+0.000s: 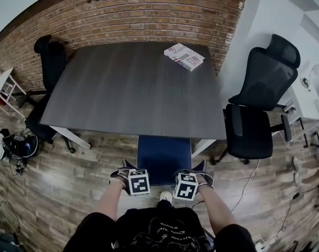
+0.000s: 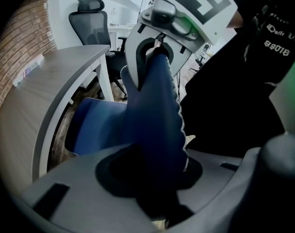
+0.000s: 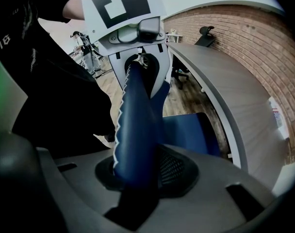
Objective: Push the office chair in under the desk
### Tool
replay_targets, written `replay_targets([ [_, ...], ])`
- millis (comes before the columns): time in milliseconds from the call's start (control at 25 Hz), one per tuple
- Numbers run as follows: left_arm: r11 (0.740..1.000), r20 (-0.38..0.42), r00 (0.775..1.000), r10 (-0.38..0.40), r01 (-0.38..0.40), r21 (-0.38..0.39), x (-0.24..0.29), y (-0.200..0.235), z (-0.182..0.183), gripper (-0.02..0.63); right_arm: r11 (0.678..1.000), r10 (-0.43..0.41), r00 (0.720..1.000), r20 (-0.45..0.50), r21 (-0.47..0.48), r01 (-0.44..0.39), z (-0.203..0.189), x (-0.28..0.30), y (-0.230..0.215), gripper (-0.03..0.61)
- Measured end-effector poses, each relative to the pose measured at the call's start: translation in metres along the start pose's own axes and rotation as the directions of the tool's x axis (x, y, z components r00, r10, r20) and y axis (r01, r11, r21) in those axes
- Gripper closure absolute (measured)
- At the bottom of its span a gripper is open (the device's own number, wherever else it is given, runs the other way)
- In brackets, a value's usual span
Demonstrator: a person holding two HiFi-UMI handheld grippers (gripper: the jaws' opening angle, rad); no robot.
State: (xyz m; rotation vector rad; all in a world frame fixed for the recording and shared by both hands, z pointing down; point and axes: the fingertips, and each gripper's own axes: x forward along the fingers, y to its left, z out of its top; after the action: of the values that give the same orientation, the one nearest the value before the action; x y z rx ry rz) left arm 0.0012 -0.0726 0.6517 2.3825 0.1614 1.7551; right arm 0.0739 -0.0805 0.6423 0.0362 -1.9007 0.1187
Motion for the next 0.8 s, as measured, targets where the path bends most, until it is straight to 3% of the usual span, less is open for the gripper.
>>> replay_targets([
  [800, 0.998, -0.005, 0.999, 0.033, -0.034, -0.046, -0.006, 0.043, 0.016, 0.485, 1.0, 0.009, 1.0, 0.003, -0.017, -0.009, -0.007, -0.007, -0.045, 0.469],
])
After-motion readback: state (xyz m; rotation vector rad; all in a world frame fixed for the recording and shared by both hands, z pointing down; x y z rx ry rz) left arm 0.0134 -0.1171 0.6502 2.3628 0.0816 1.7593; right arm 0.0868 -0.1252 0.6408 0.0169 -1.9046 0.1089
